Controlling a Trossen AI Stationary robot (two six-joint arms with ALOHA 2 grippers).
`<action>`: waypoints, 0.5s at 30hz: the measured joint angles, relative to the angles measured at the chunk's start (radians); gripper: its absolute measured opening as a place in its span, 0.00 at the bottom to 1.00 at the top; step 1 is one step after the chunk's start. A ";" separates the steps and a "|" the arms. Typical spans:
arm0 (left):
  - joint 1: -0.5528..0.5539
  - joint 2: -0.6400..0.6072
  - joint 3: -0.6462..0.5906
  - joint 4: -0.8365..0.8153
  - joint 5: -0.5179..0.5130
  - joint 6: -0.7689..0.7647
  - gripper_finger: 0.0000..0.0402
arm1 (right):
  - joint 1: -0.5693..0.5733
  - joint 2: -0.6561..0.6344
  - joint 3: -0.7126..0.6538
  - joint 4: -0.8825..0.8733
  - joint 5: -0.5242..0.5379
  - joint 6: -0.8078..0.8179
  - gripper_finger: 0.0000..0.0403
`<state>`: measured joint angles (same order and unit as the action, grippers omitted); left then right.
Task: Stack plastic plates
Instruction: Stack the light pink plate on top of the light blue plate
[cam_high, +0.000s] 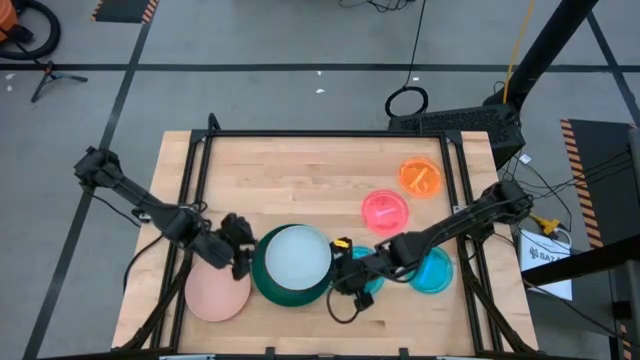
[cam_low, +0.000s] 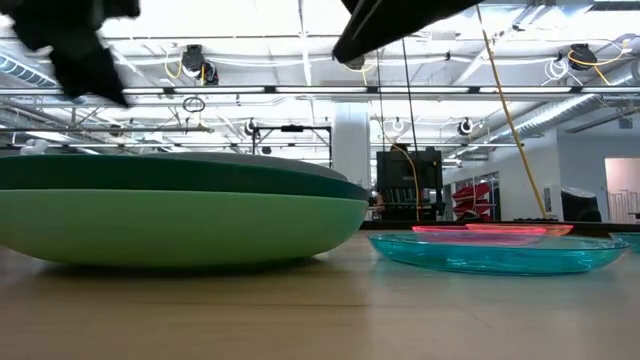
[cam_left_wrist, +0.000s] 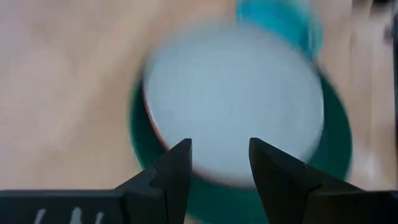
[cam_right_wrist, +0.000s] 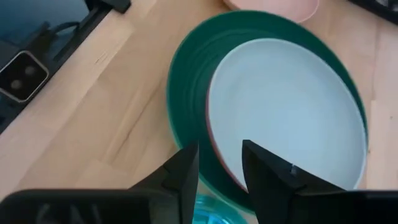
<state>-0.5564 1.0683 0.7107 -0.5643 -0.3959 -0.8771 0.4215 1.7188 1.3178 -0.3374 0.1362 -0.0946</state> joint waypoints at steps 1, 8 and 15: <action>-0.005 0.015 0.000 -0.010 0.050 -0.031 0.41 | 0.005 -0.002 -0.003 -0.005 0.000 -0.001 0.28; -0.034 0.073 0.000 -0.091 0.324 -0.165 0.41 | 0.027 -0.035 -0.090 -0.003 0.031 0.018 0.28; -0.042 0.069 0.000 -0.210 0.571 -0.169 0.41 | 0.022 -0.186 -0.272 0.132 0.131 0.036 0.28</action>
<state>-0.5980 1.1370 0.7109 -0.7743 0.1754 -1.0461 0.4437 1.5332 1.0456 -0.2052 0.2668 -0.0584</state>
